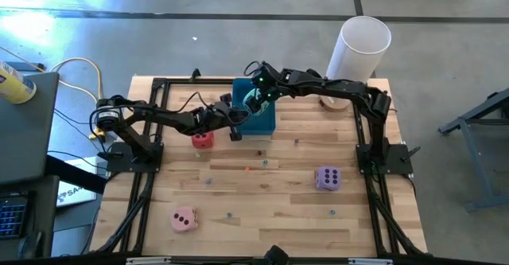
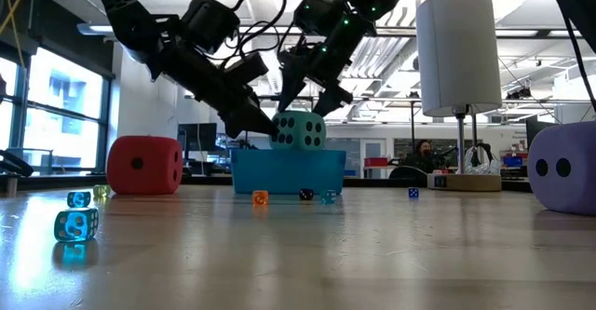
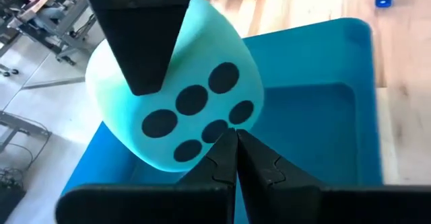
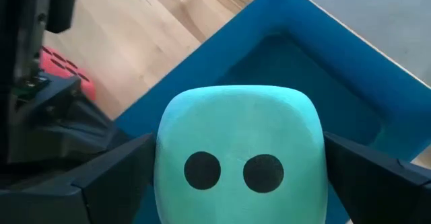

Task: Pick & Place Dice
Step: Put the big light blue die into the blue bin, then put the red die into the blue bin

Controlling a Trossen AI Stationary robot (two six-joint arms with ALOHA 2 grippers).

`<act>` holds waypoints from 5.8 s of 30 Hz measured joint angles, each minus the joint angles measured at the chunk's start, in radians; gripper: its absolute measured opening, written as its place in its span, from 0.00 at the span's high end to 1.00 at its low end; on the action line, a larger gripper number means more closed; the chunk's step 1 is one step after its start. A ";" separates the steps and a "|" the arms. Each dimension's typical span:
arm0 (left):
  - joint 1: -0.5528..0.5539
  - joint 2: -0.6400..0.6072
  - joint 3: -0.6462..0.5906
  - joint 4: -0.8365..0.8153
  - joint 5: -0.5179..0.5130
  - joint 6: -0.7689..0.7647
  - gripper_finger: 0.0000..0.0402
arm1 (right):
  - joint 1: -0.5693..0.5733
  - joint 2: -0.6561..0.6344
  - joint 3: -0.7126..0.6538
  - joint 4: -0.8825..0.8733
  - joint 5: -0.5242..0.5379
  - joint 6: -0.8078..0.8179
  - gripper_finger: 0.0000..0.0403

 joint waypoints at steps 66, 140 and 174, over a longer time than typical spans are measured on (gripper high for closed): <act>0.002 -0.001 -0.002 0.004 -0.036 -0.044 1.00 | 0.010 0.001 0.000 0.016 -0.104 0.062 0.01; -0.517 -0.684 0.000 -0.944 -0.093 -0.493 1.00 | 0.974 -0.151 0.000 -1.008 0.960 0.739 0.01; -0.657 -0.684 0.000 -0.903 -0.407 -0.572 0.15 | 1.219 -0.156 0.000 -0.979 1.132 0.778 0.01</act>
